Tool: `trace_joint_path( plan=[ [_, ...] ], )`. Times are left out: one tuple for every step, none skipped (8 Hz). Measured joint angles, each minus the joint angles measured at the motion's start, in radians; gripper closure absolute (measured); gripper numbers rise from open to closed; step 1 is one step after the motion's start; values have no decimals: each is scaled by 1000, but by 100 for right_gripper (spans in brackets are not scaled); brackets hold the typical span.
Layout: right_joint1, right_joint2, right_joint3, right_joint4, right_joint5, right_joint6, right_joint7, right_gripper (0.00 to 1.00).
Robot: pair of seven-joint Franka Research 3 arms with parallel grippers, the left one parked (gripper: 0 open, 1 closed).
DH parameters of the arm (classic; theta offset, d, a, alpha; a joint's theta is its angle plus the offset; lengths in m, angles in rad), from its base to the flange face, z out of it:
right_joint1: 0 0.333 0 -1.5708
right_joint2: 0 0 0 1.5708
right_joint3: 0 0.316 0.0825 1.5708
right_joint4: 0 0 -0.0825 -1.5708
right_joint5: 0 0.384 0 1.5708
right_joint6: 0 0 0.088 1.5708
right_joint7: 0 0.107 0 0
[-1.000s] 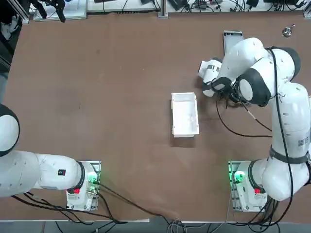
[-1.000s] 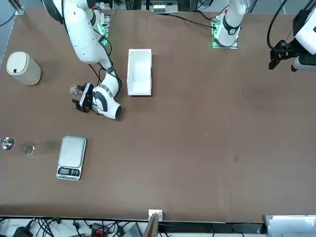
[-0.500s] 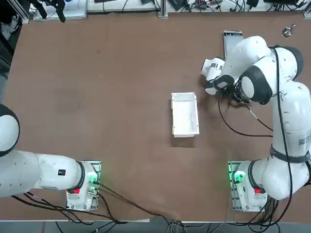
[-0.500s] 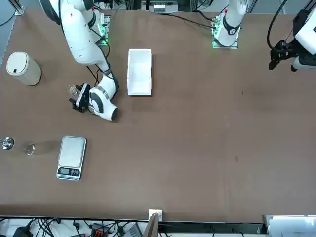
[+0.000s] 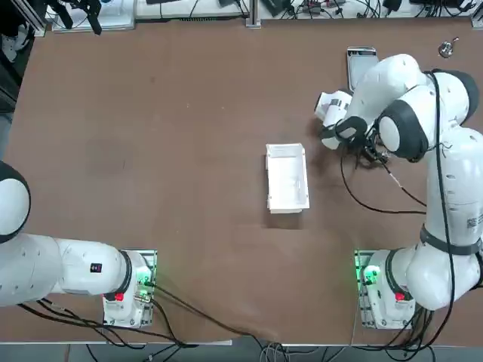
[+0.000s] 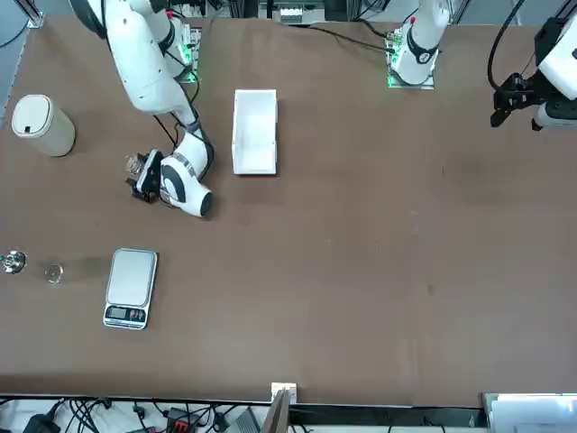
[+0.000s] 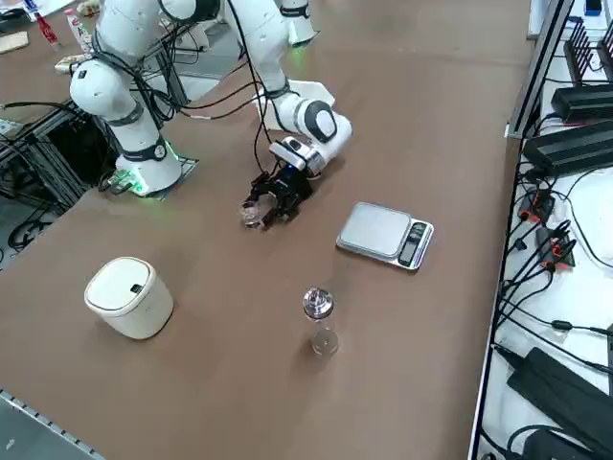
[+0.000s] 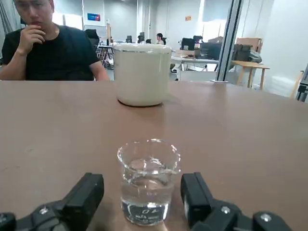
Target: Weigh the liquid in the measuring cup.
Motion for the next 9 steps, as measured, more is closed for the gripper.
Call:
trace_joint_path(
  plan=[
    [-1,-1,0,-7,0,5,1,2],
    [-3,-1,0,-12,0,8,1,2],
    [-9,-1,-1,-14,0,8,1,2],
    [-16,-2,-1,-16,0,8,1,3],
    [-22,-4,-1,-21,0,8,1,6],
    [-26,-7,-1,-28,0,8,2,7],
    [-28,-8,-1,-31,0,8,2,10],
    [-28,-9,-1,-32,0,8,4,26],
    [-28,-11,-1,-32,0,8,6,36]
  ],
)
